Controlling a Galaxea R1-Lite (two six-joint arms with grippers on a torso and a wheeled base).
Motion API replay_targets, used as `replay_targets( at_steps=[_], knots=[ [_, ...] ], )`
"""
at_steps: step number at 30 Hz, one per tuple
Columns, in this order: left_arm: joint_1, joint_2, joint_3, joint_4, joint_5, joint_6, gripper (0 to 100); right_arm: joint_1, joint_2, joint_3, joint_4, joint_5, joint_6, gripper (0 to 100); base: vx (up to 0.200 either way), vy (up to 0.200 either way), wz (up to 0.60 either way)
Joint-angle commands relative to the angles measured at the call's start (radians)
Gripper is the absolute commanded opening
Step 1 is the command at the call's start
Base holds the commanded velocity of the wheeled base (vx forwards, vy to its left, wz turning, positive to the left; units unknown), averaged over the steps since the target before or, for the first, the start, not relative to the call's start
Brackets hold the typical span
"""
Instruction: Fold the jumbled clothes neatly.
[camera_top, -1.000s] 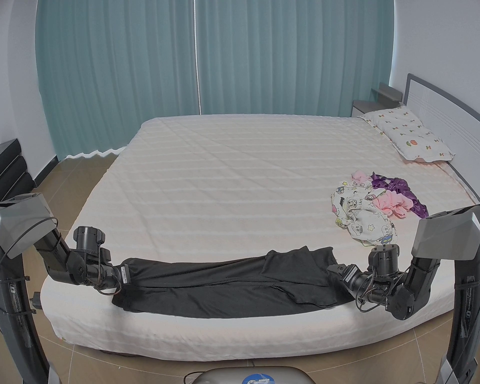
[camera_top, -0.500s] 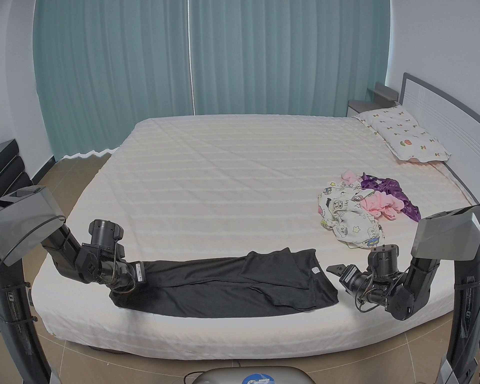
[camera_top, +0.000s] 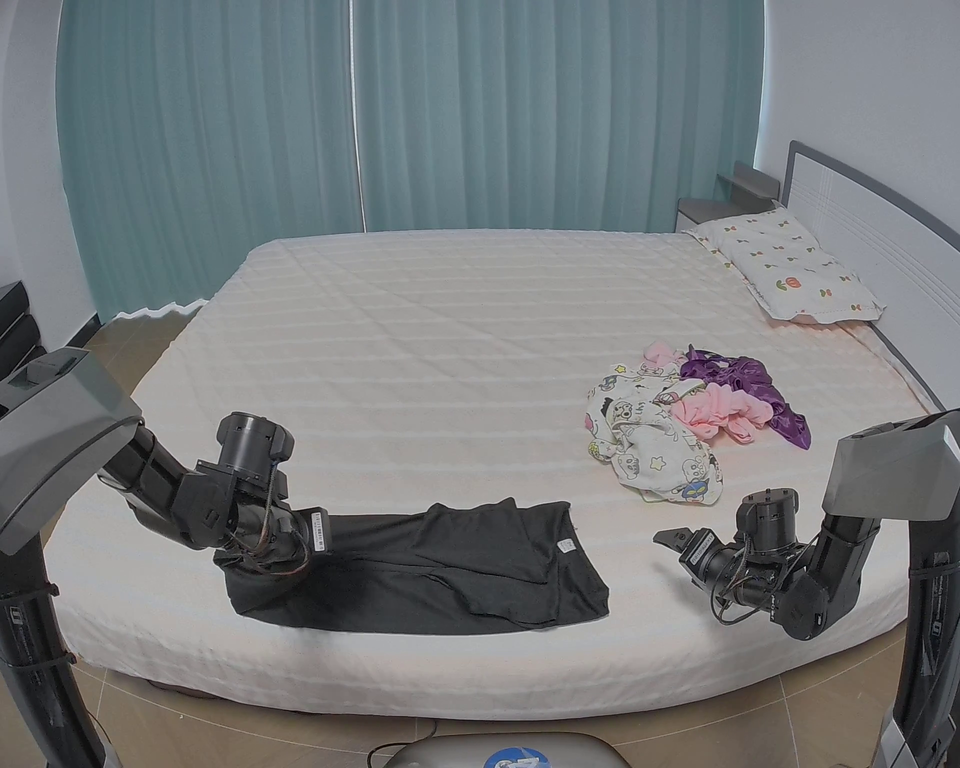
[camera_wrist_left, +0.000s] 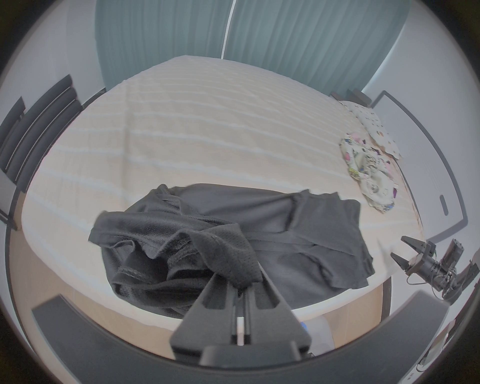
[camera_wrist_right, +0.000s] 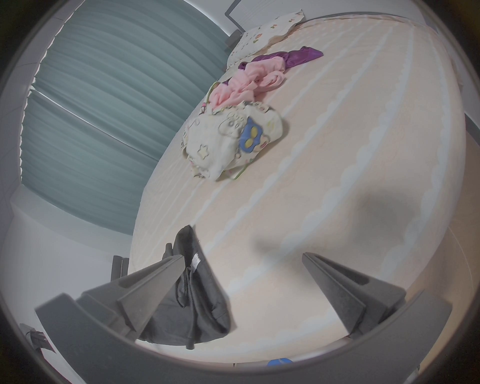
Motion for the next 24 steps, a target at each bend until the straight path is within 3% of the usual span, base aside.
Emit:
replay_targets(
  at_steps=[1, 12, 21, 24],
  knots=[
    [-0.041, 0.005, -0.028, 0.004, 0.002, -0.003, 0, 0.0, 0.0, 0.001, 0.0, 0.0, 0.0, 100, 0.0, -0.2, 0.0],
    [-0.127, 0.067, -0.117, 0.047, 0.014, -0.014, 0, 0.0, 0.0, 0.003, 0.0, 0.0, -0.001, 100, 0.0, -0.2, 0.0],
    [-0.196, 0.159, -0.241, 0.056, 0.046, -0.112, 0, 0.0, 0.0, 0.001, 0.0, 0.0, -0.001, 100, 0.0, 0.0, 0.0],
    [-0.21, 0.22, -0.303, 0.058, 0.109, -0.115, 0, 0.0, 0.002, 0.001, 0.0, 0.0, -0.001, 100, 0.0, 0.0, 0.0]
  ],
)
